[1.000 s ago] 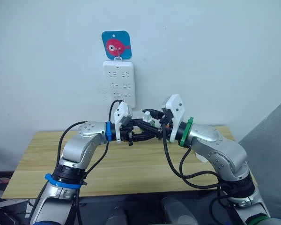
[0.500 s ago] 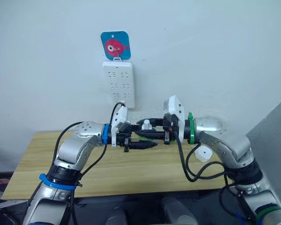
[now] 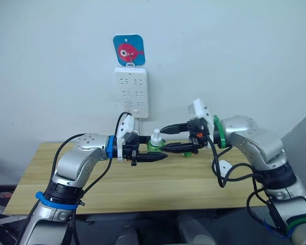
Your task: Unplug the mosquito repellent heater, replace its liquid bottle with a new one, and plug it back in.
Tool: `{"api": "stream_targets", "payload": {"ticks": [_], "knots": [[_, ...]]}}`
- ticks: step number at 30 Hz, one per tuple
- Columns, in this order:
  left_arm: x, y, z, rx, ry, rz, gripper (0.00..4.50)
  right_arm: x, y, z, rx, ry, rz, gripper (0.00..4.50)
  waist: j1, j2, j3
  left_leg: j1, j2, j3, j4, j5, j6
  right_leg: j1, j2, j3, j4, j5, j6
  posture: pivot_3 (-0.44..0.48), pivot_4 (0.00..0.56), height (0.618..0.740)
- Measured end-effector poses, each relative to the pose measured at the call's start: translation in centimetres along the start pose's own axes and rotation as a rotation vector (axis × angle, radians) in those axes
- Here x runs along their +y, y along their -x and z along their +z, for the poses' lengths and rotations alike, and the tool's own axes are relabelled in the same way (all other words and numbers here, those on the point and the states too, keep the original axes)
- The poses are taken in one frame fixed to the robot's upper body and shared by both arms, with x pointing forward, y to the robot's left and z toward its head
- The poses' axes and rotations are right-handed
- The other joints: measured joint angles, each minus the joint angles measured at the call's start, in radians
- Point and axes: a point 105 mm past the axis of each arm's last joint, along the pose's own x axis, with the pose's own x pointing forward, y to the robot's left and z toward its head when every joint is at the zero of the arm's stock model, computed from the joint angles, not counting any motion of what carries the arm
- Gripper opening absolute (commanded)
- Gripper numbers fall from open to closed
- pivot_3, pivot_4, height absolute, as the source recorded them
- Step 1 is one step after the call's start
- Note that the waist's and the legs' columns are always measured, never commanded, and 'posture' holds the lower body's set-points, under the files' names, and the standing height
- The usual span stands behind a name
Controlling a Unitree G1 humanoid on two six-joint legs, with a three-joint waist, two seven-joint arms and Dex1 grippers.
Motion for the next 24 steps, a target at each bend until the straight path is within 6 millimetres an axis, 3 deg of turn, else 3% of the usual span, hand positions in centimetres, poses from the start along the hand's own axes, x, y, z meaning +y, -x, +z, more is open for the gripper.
{"api": "stream_targets", "payload": {"ticks": [3,8,19,24], "knots": [[0.3,-0.1,-0.1,-0.006,-0.010,0.030,2.34,0.4,0.4,-0.2,-0.037,-0.003,-0.122,2.88,0.000,0.000,0.000,0.000,0.000,0.000,0.000,0.000,0.000,0.000,0.000,0.000,0.000,-0.001,0.000,-0.177,0.066,0.704],[0.5,-0.9,0.0,-0.038,-0.016,0.053,2.34,3.0,-1.7,-0.2,-0.101,-0.038,-0.195,2.88,-0.006,0.000,0.000,0.002,0.001,0.001,0.000,0.000,0.000,0.000,0.001,0.001,0.001,-0.001,0.001,-0.199,0.064,0.704],[1.0,-1.3,0.0,-0.048,-0.027,0.082,2.34,1.1,-3.9,-0.2,-0.138,-0.082,-0.344,2.88,-0.005,0.000,0.000,0.002,0.001,0.001,0.000,0.000,0.000,0.000,0.001,0.001,0.001,-0.001,0.001,-0.189,0.063,0.704],[1.0,-1.3,0.0,-0.048,-0.028,0.084,2.34,1.2,-4.1,-0.3,-0.143,-0.096,-0.331,1.23,-0.005,0.000,0.000,0.002,0.001,0.001,0.000,0.000,0.000,0.000,0.001,0.001,0.001,-0.001,0.001,-0.180,0.064,0.704]]}}
